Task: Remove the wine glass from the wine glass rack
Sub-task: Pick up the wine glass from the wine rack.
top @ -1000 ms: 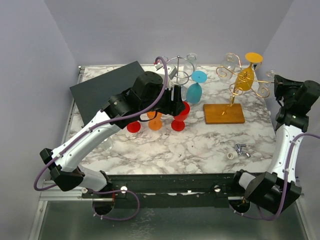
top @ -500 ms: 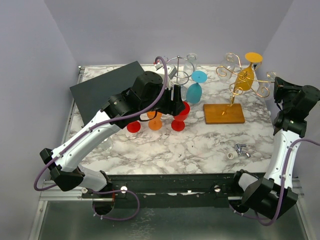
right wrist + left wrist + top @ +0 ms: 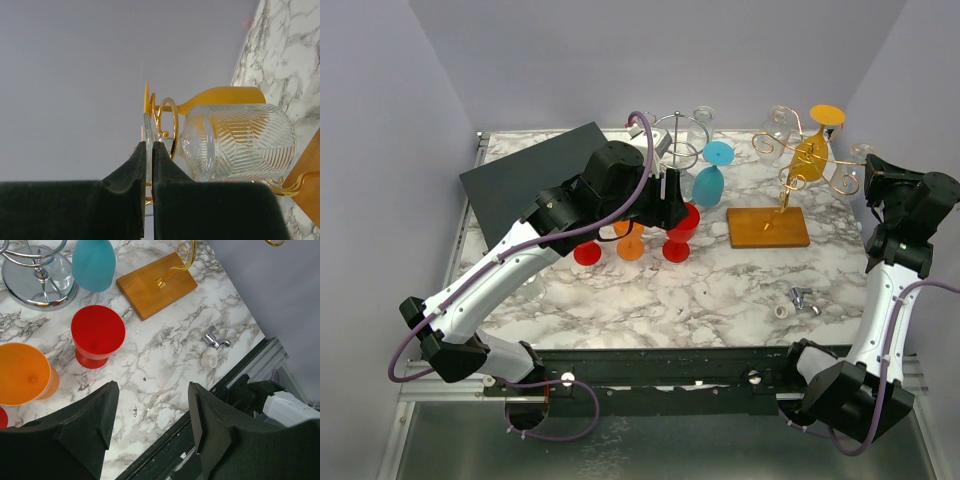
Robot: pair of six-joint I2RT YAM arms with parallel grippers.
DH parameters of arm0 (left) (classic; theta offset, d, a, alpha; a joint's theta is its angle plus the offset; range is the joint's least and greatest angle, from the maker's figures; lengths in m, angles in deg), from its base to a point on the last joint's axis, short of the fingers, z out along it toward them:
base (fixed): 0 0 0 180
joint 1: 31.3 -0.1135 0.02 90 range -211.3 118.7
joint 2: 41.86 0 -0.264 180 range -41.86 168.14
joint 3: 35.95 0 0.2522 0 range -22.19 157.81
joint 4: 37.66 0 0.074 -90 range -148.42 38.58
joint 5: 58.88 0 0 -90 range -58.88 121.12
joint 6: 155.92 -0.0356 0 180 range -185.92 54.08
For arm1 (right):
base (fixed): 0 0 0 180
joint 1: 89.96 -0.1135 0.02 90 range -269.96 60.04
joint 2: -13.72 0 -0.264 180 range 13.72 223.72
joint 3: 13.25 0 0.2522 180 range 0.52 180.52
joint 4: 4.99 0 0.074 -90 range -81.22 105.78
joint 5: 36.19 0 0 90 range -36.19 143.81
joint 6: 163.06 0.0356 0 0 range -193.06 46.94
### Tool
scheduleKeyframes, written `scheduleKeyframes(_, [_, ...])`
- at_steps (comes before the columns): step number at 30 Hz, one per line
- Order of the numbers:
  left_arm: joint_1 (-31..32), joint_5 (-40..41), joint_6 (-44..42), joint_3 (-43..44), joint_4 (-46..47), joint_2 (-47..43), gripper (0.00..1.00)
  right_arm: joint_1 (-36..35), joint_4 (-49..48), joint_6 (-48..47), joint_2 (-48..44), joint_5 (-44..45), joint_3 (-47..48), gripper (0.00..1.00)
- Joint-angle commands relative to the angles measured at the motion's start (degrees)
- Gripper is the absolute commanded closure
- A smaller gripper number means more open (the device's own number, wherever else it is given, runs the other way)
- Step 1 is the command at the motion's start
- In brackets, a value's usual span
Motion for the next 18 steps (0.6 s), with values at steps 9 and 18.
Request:
scheduleKeyframes(9, [-0.29, -1.36, 0.19, 0.79, 1.52, -0.4, 0.36, 0.16, -3.68, 0.57, 0.09, -6.03, 1.04, 0.99])
scheduleKeyframes(18, [-0.29, -1.67, 0.37, 1.37, 1.5, -0.14, 0.36, 0.15, -4.95, 0.66, 3.77, -8.52, 4.03, 1.0])
